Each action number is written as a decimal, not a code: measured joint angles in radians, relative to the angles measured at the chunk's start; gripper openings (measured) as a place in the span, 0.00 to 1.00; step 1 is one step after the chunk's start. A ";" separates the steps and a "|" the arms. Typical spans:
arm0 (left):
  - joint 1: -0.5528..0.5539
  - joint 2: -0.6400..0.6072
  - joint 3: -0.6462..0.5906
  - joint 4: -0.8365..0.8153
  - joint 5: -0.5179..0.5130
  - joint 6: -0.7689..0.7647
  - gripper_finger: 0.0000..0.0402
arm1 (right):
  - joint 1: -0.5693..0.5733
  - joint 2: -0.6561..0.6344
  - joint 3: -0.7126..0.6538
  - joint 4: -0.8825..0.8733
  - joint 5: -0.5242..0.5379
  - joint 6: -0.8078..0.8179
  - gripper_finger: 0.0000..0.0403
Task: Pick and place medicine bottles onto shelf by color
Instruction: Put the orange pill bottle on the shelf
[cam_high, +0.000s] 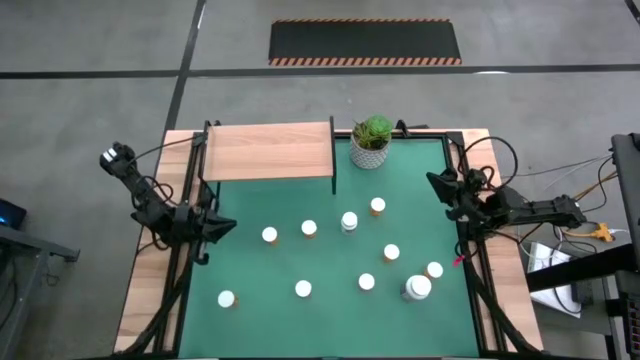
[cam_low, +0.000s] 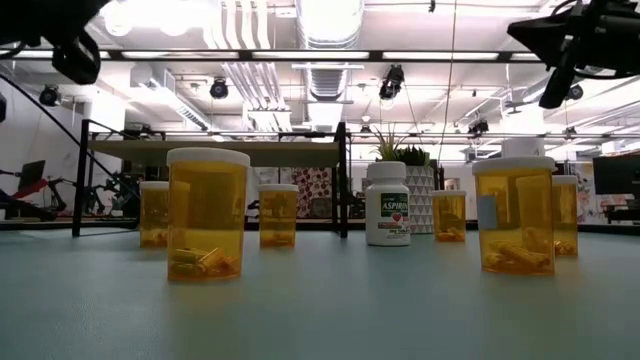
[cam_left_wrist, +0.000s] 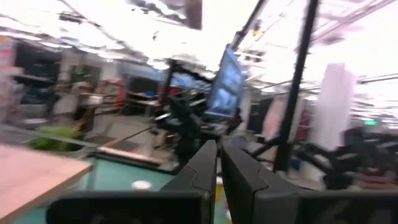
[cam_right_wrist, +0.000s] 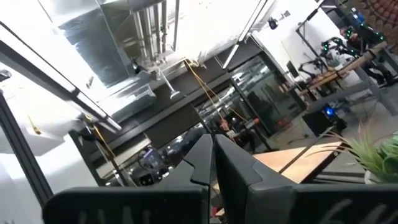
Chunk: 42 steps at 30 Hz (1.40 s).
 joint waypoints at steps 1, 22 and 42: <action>0.000 0.013 0.007 0.004 0.011 0.002 0.02 | 0.000 0.000 0.000 0.000 0.000 0.000 0.02; 0.005 0.269 0.096 0.585 0.025 0.740 0.02 | 0.000 0.443 0.307 -0.001 -0.070 -0.447 0.02; 0.005 0.137 0.093 0.565 -0.100 1.128 0.02 | -0.001 1.182 1.121 -0.574 -0.256 -0.624 0.02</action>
